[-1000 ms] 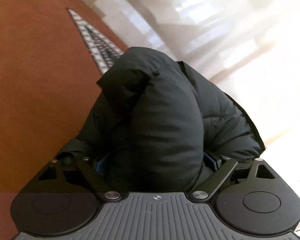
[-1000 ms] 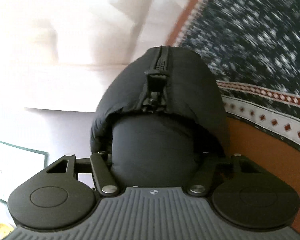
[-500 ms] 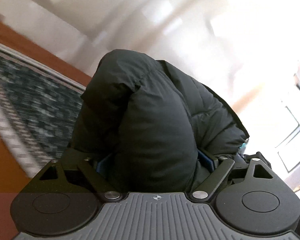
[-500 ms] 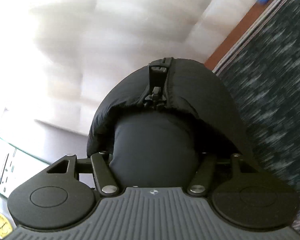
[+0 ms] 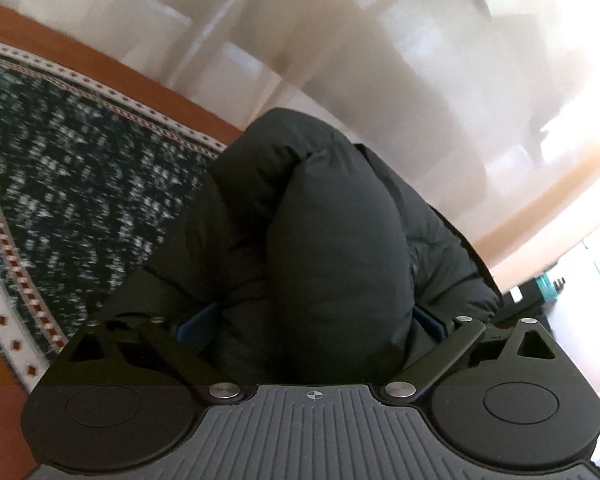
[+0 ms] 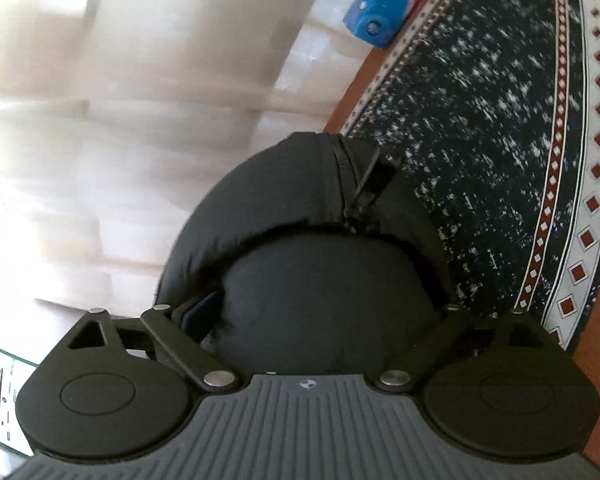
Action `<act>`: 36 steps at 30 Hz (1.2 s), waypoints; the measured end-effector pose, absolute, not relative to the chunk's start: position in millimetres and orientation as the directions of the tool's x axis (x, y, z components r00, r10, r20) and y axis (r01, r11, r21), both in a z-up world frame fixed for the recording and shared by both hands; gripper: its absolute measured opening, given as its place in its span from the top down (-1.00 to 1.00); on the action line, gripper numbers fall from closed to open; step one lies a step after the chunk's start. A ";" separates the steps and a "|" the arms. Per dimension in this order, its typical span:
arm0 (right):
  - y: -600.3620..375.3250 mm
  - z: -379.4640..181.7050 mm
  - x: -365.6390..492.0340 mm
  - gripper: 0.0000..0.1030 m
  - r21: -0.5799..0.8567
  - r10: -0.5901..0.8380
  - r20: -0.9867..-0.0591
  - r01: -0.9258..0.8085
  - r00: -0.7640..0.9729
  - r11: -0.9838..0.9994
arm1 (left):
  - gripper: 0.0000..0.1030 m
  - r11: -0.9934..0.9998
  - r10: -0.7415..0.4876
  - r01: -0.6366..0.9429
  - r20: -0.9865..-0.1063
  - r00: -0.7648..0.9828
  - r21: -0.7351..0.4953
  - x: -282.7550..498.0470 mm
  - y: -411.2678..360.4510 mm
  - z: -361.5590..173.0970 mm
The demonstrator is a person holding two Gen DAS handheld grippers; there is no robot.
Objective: Fold clothes
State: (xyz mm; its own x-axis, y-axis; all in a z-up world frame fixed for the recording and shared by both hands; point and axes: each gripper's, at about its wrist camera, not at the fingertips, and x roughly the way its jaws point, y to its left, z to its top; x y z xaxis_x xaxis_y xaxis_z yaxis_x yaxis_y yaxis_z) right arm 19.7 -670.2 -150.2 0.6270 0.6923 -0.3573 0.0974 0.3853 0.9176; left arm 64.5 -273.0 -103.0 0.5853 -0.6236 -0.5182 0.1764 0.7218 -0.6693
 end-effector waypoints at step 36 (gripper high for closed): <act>-508.7 5.2 -22.1 -0.90 0.221 0.463 -0.522 -0.410 0.717 0.885 | -0.98 0.761 -0.616 0.283 -0.513 0.598 -0.584 63.2 -229.9 -78.1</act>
State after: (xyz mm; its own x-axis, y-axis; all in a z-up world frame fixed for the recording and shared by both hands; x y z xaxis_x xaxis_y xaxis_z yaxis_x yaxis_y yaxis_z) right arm -22.1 -508.7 5.2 0.7166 0.4625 -0.5221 -0.4104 0.8848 0.2205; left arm 63.2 -229.9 -78.1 0.5984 -0.6158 -0.5125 0.2830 0.7610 -0.5838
